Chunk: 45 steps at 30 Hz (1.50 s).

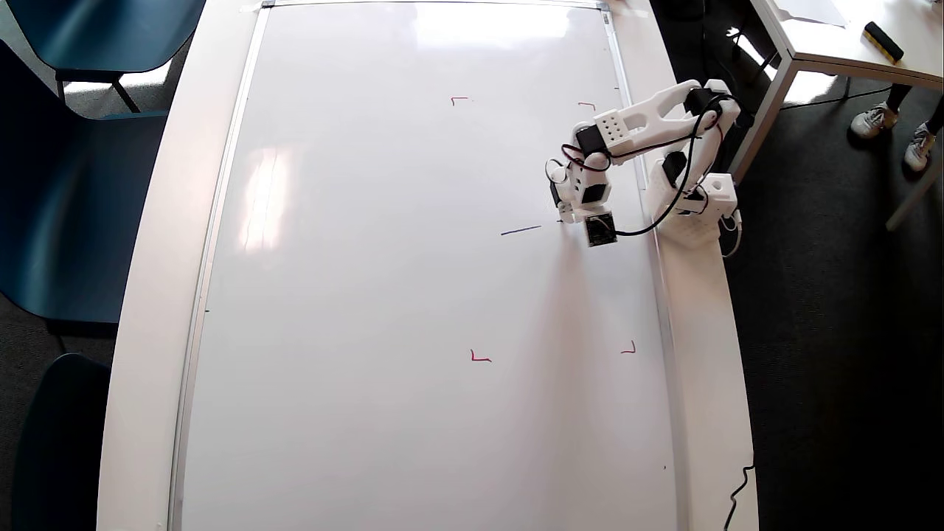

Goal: Draw on a whiteboard a robot head using a pen attached to the gripper

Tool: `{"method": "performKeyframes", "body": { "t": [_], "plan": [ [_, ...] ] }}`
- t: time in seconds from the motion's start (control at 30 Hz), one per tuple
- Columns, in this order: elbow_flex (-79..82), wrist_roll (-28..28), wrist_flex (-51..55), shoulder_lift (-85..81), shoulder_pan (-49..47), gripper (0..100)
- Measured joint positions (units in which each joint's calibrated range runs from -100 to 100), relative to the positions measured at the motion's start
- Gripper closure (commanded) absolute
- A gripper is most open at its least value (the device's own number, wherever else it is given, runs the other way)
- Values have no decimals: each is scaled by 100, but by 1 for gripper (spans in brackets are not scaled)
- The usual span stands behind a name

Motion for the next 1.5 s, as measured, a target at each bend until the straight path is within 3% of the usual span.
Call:
{"method": "performKeyframes", "body": {
  "t": [0.3, 0.83, 1.3, 1.5],
  "plan": [
    [292, 137, 34, -296, 339, 99],
    [292, 555, 186, -322, 1750, 99],
    [-822, 830, 194, 390, 2881, 99],
    [-822, 851, 194, 440, 2949, 99]
  ]
}}
